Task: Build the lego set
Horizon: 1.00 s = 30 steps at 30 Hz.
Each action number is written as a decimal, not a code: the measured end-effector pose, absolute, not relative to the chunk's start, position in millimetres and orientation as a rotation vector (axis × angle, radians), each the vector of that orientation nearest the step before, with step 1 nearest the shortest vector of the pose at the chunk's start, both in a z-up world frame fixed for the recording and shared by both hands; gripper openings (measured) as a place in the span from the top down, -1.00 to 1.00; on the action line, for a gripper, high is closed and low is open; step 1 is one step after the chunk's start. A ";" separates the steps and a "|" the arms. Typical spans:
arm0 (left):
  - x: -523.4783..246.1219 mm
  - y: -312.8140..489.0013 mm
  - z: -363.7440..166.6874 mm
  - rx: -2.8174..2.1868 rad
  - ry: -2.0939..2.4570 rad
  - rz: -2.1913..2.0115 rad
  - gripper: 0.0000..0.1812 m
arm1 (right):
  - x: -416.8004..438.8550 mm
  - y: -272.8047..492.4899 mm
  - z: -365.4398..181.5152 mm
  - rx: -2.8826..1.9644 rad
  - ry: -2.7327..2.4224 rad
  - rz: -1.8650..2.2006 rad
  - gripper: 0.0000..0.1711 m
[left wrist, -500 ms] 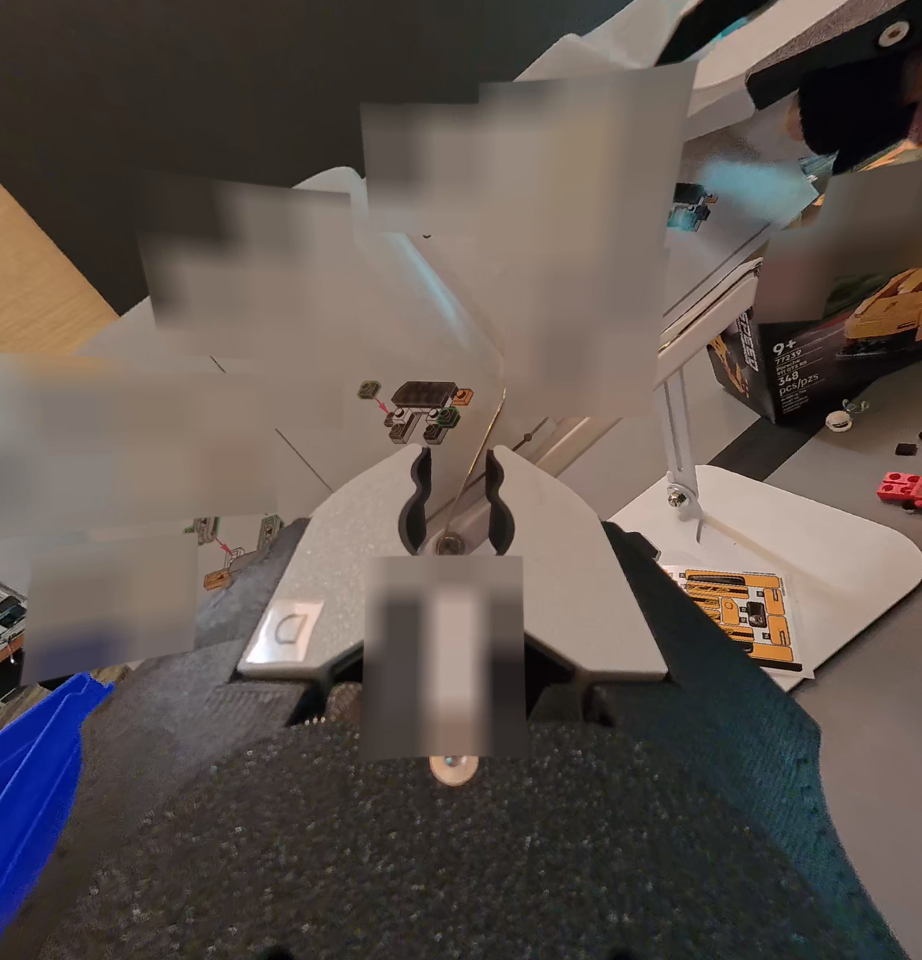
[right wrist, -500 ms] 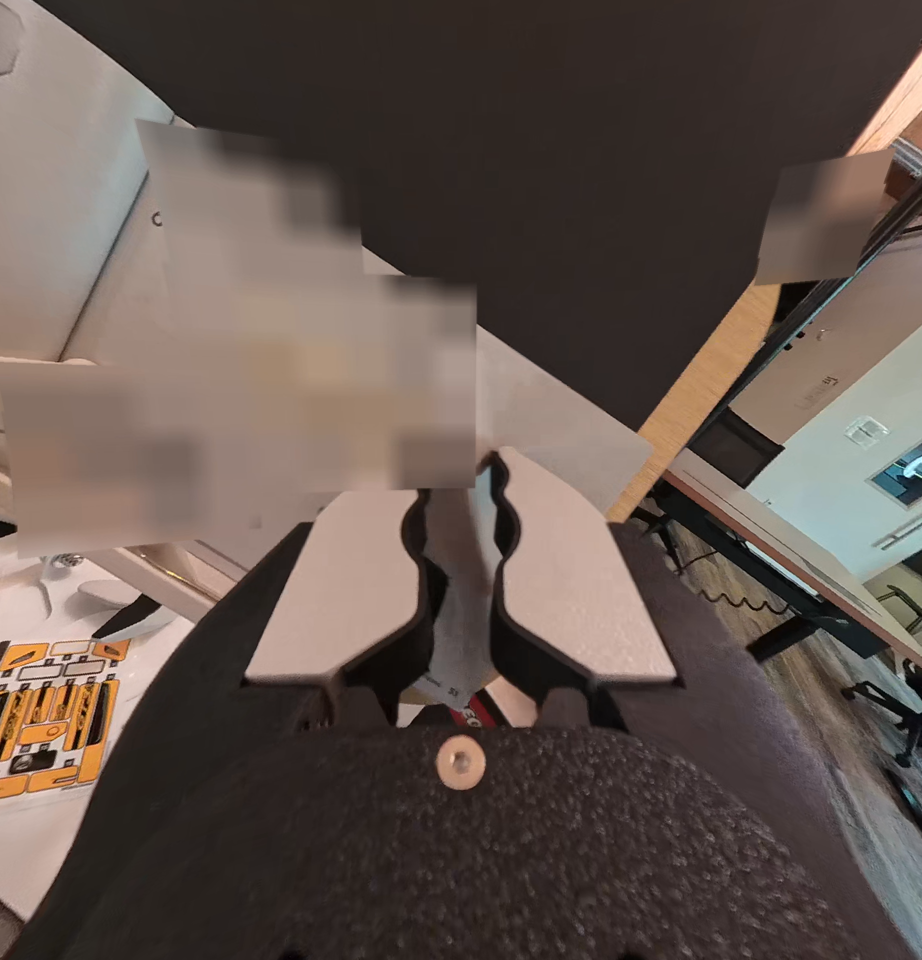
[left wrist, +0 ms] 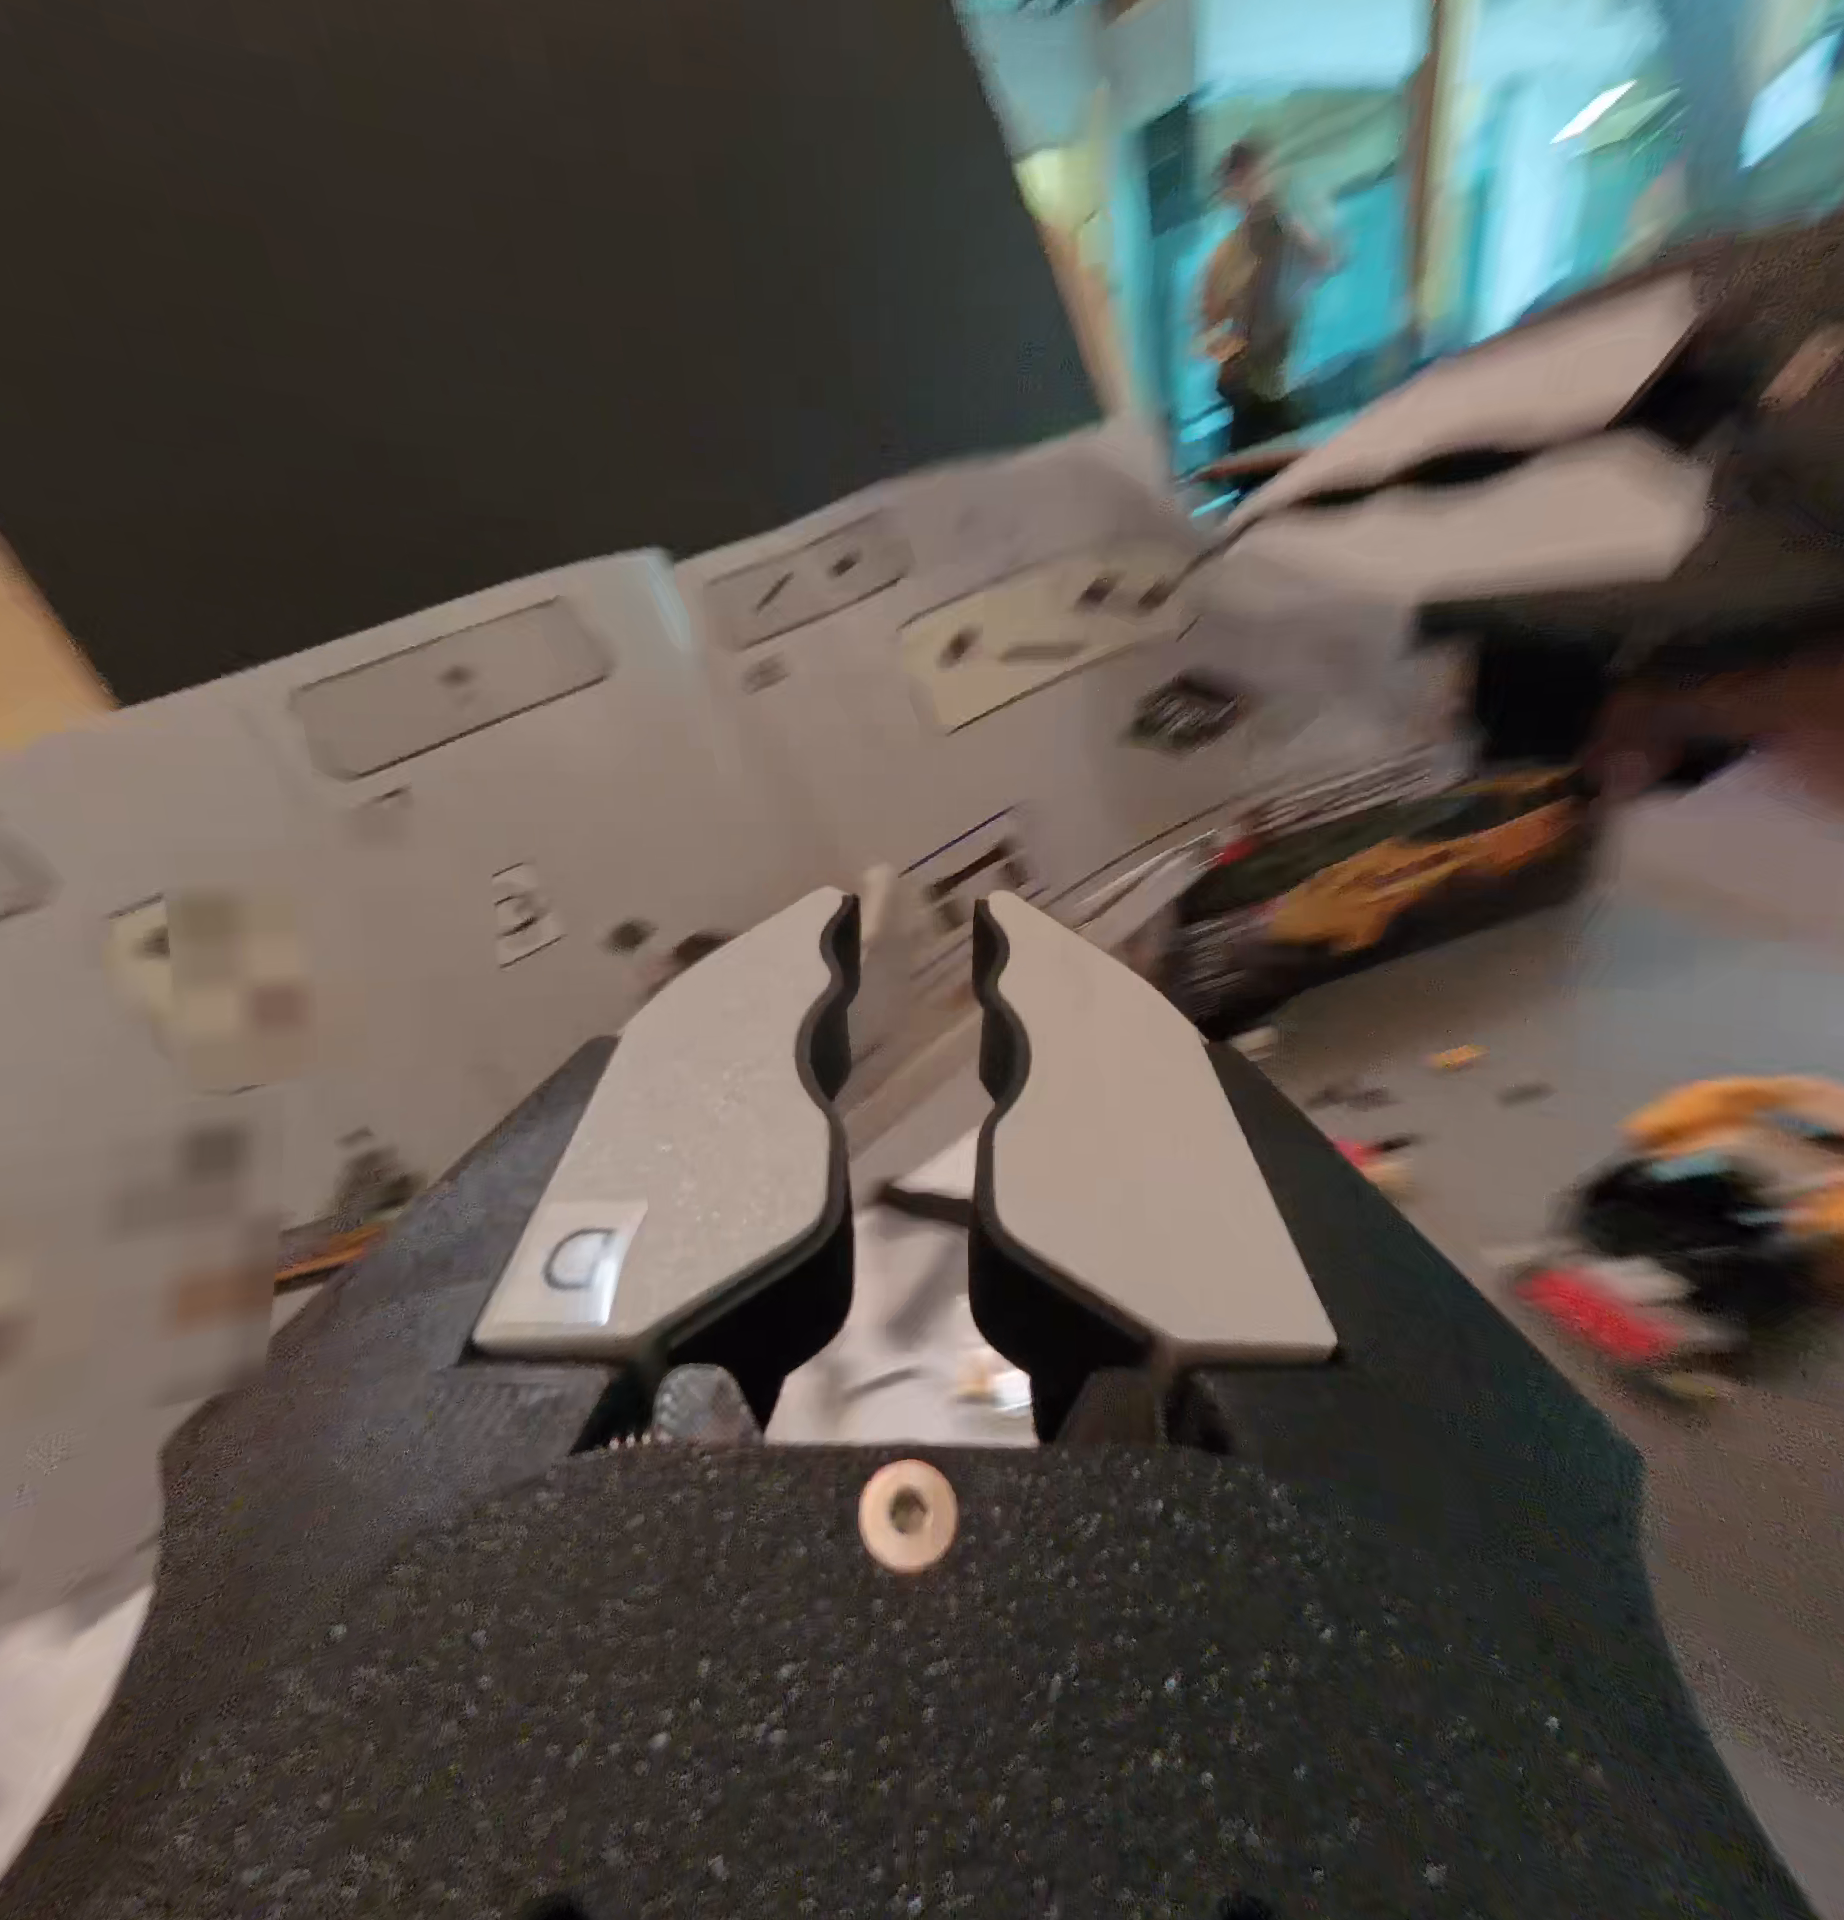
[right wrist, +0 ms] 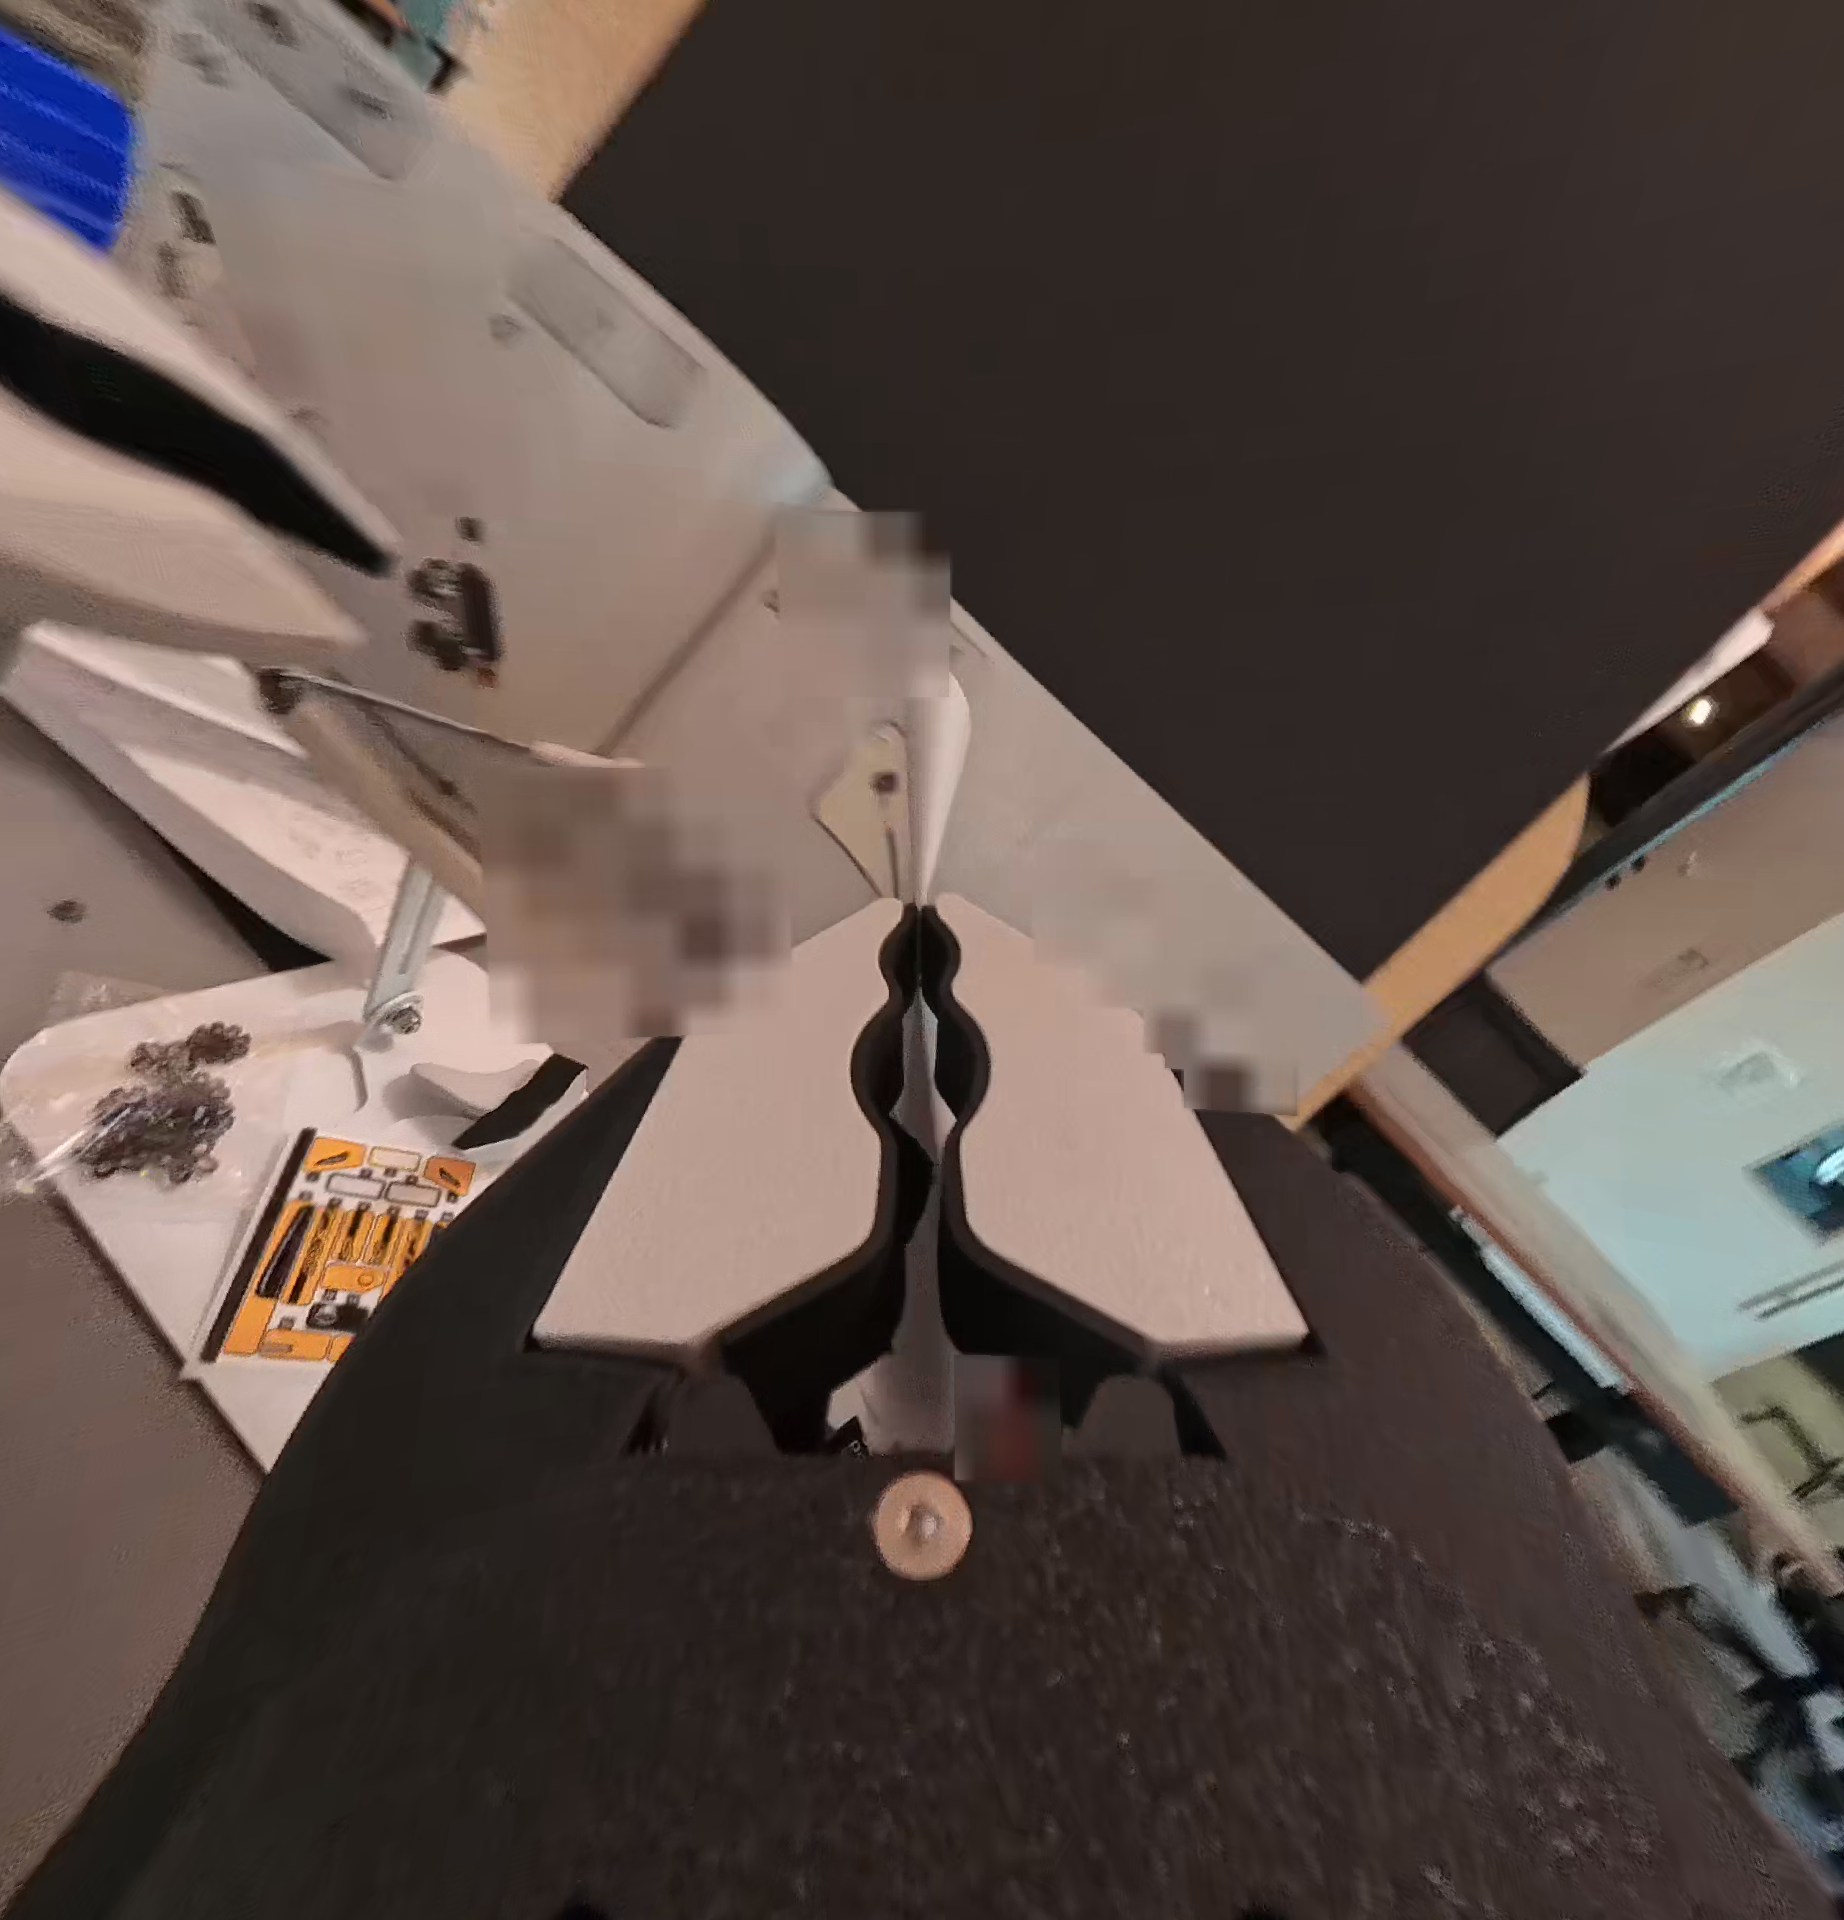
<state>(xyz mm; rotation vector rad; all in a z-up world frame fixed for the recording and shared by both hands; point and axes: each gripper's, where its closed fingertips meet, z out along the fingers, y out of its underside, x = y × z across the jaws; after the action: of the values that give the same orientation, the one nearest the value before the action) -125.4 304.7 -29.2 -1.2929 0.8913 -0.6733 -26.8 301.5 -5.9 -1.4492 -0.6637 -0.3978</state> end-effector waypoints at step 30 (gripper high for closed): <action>-135.3 275.7 17.1 -1.420 0.742 -1.804 0.86 | -134.2 274.8 -60.5 -1.019 -0.897 -0.672 0.68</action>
<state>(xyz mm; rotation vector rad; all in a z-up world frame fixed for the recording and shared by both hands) -135.3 275.7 17.1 -1.4197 0.7415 -1.8037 -134.2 274.8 -60.5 -1.0191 -0.8967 -0.6718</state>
